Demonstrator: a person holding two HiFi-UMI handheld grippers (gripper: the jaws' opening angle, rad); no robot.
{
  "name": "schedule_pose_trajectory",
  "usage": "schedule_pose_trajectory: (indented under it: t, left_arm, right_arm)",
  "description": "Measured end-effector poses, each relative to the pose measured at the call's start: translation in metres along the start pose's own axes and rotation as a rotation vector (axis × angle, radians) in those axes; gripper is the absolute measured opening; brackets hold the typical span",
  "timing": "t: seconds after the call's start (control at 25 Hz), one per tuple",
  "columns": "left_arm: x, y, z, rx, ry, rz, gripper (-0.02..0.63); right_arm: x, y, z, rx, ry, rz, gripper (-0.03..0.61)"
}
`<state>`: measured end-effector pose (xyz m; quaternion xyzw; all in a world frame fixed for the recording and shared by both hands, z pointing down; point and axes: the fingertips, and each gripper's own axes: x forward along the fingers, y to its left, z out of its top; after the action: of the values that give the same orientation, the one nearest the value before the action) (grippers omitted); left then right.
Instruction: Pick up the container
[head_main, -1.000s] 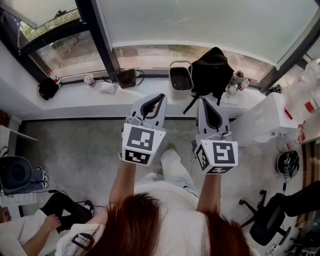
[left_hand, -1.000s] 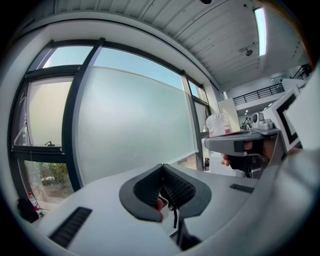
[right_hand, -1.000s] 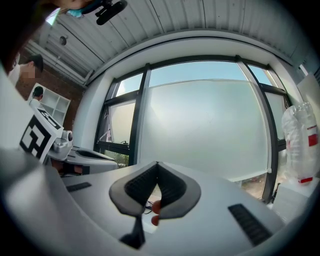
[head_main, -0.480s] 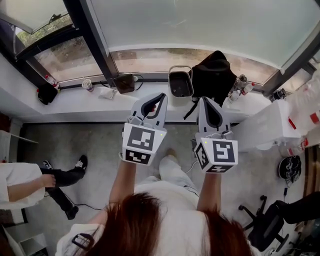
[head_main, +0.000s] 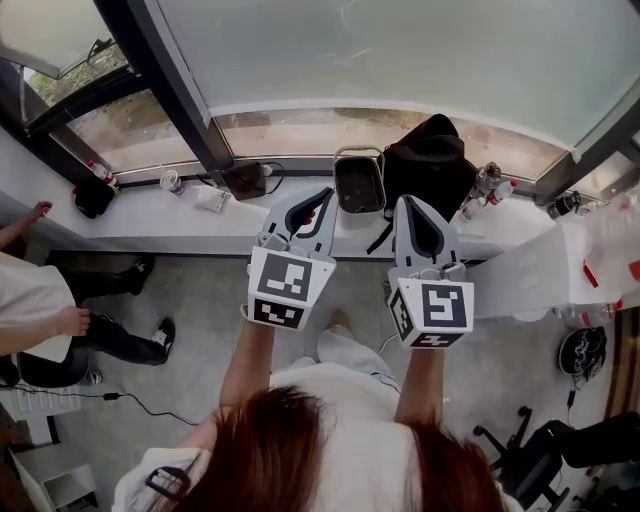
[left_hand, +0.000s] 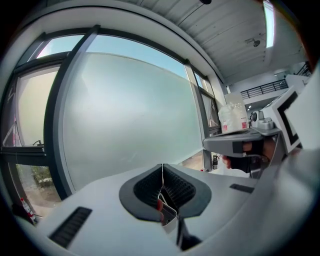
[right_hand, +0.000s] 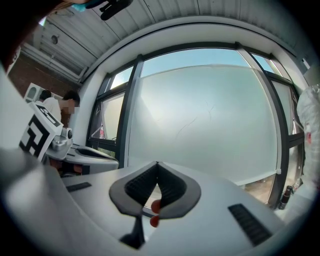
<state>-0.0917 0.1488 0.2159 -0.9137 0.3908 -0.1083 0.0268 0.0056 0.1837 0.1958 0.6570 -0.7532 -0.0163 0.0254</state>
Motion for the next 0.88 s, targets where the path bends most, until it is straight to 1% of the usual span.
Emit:
schedule_pose_trajectory:
  t: [0.24,0.48,0.88]
  left_arm:
    - [0.046,0.006,0.004,-0.013,0.003,0.027,0.018]
    - [0.076,0.014,0.002,-0.019,0.020,0.065,0.018]
    - [0.101,0.025,-0.006,-0.034,0.039,0.091,0.018]
  right_arm:
    - [0.033,-0.035,-0.006,-0.018,0.005,0.016,0.025]
    - [0.065,-0.060,-0.013,-0.030,0.003,0.033,0.025]
    - [0.095,-0.072,-0.030,-0.065,0.034,0.048,0.025]
